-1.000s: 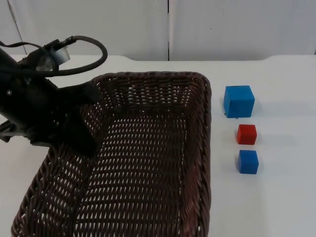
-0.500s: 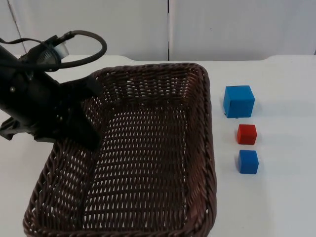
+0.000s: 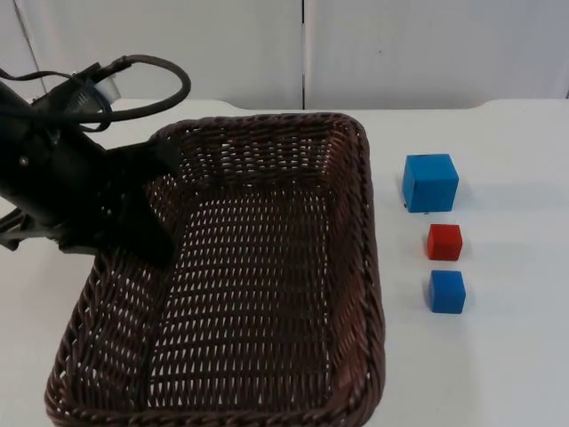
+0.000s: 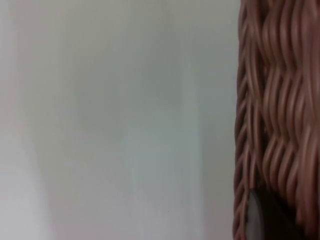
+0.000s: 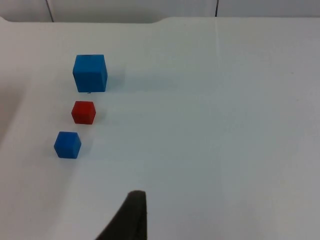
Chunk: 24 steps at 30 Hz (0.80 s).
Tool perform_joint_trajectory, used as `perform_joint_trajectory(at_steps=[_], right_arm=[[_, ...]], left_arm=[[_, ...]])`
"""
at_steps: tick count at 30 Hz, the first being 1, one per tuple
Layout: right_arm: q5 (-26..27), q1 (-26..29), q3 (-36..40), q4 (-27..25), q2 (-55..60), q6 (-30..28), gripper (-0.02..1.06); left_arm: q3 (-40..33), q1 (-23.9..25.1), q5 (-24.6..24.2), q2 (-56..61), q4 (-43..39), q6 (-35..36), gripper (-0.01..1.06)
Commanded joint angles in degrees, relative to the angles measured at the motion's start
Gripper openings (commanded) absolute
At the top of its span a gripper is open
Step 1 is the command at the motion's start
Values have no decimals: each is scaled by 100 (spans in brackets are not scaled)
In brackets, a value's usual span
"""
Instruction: Pick up the basket with the left hand and place the largest block into the basket with the right hand.
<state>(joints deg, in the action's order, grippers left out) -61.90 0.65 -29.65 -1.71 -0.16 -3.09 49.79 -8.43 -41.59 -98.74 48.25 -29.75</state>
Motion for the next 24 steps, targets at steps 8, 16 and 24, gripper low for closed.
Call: perform_joint_trajectory(at_steps=[8,16,24], right_arm=[[907,12,-454,9,743,-63,105],[1502,12,-1006,-27,2559,-34,105],[1682,12,-1936,-38,4428,11,105]], left_arm=[[3,-17,38,99,-41,152,0],[3,-17,38,99,-41,152,0],[3,-17,38,99,-41,152,0]])
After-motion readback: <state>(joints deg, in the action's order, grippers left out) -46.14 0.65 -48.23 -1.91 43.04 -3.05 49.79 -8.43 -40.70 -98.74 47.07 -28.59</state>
